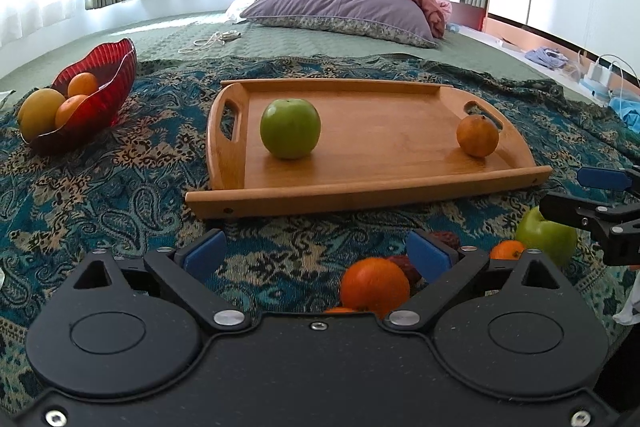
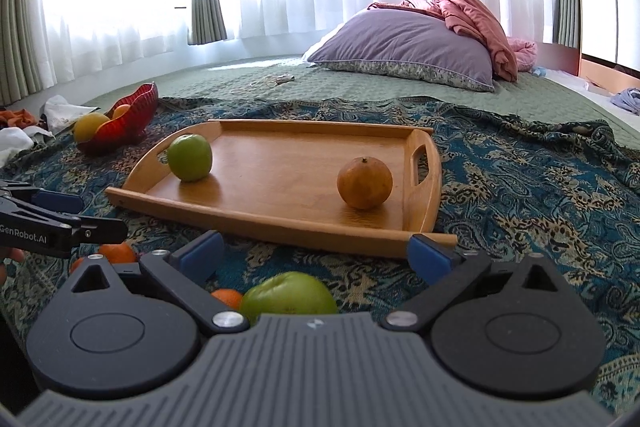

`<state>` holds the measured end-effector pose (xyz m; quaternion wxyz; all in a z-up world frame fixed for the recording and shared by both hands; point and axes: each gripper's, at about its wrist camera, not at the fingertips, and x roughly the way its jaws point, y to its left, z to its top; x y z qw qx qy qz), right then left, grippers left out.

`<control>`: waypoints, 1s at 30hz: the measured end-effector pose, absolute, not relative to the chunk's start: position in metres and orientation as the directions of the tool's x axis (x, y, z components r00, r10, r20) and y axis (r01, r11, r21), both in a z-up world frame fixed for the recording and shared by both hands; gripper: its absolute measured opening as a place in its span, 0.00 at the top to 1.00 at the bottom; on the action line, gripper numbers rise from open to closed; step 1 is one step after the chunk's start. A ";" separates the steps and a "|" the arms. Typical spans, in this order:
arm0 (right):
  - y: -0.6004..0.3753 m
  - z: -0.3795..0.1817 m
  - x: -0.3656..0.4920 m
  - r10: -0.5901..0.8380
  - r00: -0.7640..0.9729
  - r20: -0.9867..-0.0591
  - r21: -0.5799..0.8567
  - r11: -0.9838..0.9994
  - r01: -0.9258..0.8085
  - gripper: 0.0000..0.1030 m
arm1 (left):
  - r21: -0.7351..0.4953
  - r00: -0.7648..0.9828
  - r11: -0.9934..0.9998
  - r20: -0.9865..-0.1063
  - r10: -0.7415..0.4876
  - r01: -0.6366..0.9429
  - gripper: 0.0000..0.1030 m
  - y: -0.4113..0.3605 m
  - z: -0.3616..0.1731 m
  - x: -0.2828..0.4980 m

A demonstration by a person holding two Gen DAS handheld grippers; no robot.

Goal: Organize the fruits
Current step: 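Grasp a tangerine with the left tool while the right tool grasps a green apple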

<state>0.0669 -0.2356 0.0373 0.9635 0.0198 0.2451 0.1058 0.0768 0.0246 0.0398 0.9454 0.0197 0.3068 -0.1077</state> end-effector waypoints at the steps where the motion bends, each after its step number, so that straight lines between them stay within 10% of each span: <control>1: -0.235 0.036 0.065 0.212 0.858 -0.467 0.085 0.977 -0.196 0.00 | -0.021 0.792 0.976 -0.580 -0.189 0.218 0.05 0.024 0.039 0.075; 17: -0.228 0.024 0.045 0.225 0.867 -0.445 0.067 0.974 -0.218 0.00 | -0.022 0.781 0.966 -0.584 -0.223 0.259 0.05 0.020 0.028 0.052; 30: -0.211 0.009 0.037 0.242 0.844 -0.479 0.024 0.965 -0.263 0.03 | -0.045 0.730 0.951 -0.631 -0.263 0.304 0.48 0.019 0.012 0.038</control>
